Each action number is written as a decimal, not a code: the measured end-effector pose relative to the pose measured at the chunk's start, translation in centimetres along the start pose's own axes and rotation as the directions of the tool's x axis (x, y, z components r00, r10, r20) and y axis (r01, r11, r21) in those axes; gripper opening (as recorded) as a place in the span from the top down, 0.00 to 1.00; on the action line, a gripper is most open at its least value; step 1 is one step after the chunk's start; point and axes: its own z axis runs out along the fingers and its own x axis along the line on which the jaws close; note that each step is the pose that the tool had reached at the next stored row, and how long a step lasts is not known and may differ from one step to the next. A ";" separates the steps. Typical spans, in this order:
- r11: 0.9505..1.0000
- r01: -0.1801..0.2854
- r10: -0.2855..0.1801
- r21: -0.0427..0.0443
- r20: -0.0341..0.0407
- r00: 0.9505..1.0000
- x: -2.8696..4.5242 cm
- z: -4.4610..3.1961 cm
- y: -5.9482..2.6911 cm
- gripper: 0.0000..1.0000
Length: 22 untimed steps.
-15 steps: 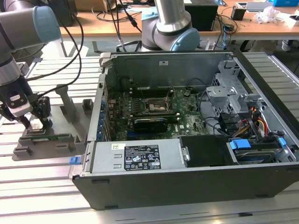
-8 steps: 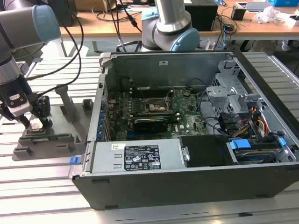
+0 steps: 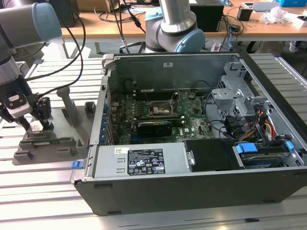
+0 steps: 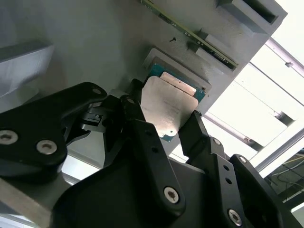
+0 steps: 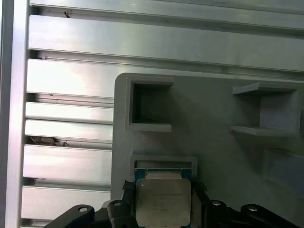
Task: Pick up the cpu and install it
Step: 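Pick up the cpu and move it towards the insertion slot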
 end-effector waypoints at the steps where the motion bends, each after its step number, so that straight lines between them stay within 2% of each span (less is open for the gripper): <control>1: 1.000 0.000 0.000 0.000 0.000 1.000 -0.01 -0.08 0.00 0.45; 17: 1.000 0.000 0.000 0.000 0.000 1.000 -0.04 -1.42 -0.06 0.45; 22: 1.000 0.000 0.000 0.000 0.000 1.000 -0.06 -2.10 -0.09 0.45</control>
